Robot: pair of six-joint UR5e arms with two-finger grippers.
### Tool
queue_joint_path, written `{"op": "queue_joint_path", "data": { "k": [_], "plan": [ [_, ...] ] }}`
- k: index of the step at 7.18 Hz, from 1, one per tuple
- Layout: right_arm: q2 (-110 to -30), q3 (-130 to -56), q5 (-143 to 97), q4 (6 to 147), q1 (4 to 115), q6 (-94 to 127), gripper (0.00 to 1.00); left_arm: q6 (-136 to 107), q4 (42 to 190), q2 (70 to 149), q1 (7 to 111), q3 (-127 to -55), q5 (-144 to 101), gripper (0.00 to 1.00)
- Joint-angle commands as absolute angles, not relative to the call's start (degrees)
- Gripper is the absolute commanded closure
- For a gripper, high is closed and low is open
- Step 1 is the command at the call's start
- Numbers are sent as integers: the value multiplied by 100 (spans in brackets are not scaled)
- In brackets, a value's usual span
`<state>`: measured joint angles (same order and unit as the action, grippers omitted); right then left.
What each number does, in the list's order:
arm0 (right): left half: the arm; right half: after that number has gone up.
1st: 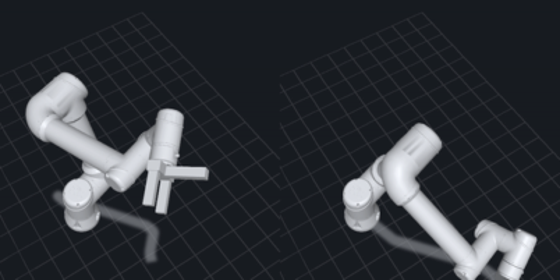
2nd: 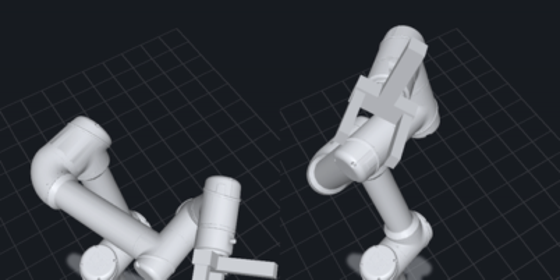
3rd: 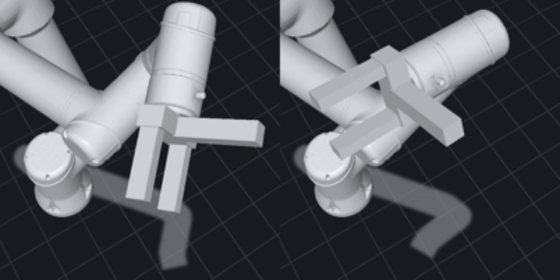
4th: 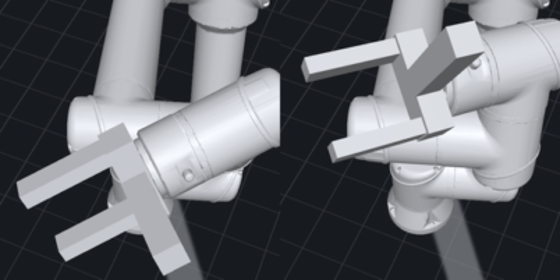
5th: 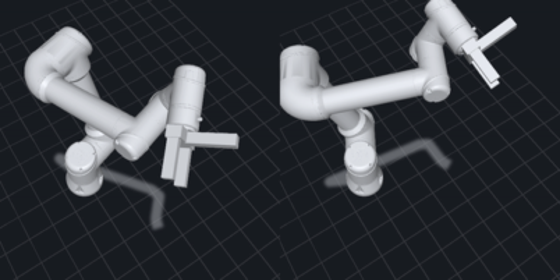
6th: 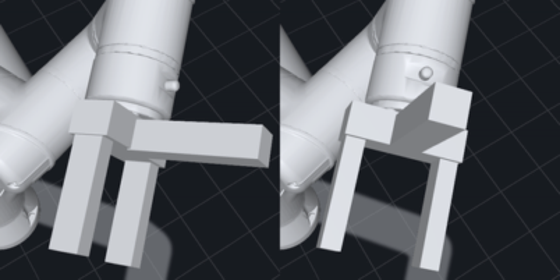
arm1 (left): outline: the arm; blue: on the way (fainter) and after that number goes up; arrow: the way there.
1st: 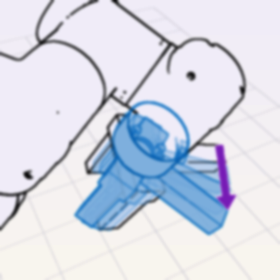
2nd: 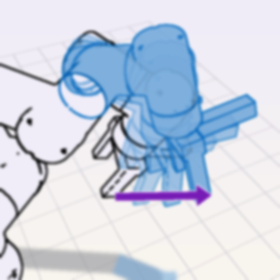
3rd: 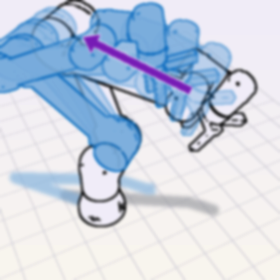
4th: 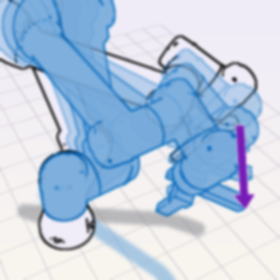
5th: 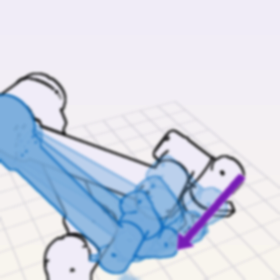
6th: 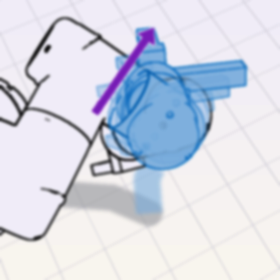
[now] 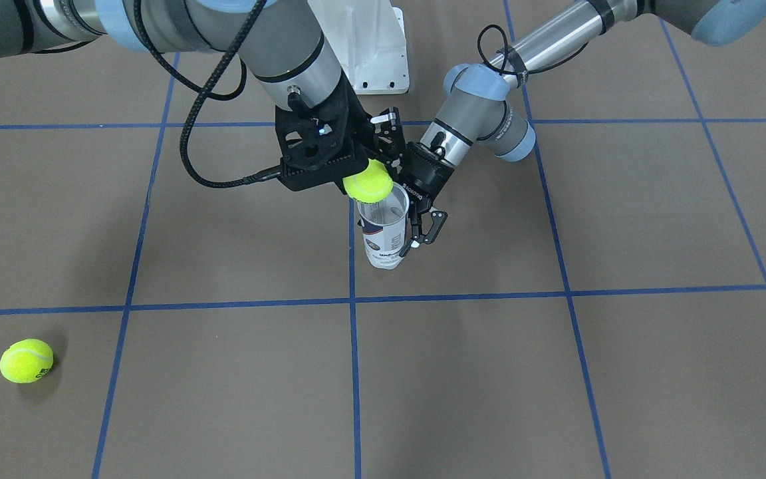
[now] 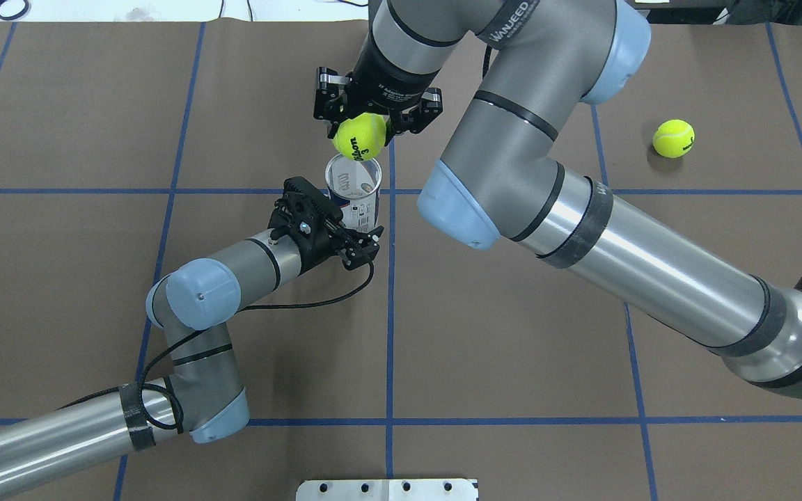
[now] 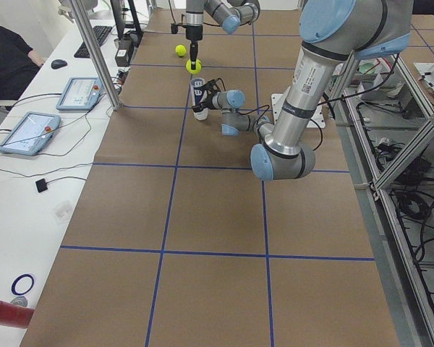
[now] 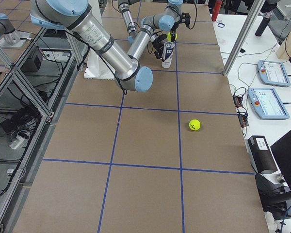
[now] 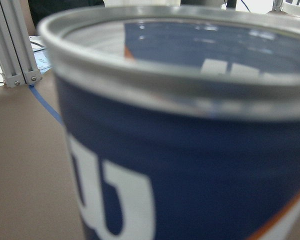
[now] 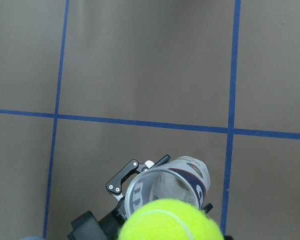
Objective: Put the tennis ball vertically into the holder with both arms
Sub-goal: 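Lower the ball into the can and open the right gripper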
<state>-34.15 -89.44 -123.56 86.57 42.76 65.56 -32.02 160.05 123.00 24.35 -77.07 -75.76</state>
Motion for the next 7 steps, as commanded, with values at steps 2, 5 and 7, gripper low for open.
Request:
{"op": "queue_joint_path", "data": {
  "k": [2, 5, 7],
  "plan": [
    [-3349, -8692, -12278, 8481, 4157, 6609, 100, -3199, 16005, 12305, 2435, -7708, -7576, 6],
    [-3384, -8666, -12278, 8481, 4140, 6609, 100, -3199, 16005, 12313, 2435, -7708, -7576, 17],
    [-3392, -8675, -12278, 8482, 4140, 6618, 100, -3199, 16005, 12313, 2435, -7708, -7576, 17]
  ]
}}
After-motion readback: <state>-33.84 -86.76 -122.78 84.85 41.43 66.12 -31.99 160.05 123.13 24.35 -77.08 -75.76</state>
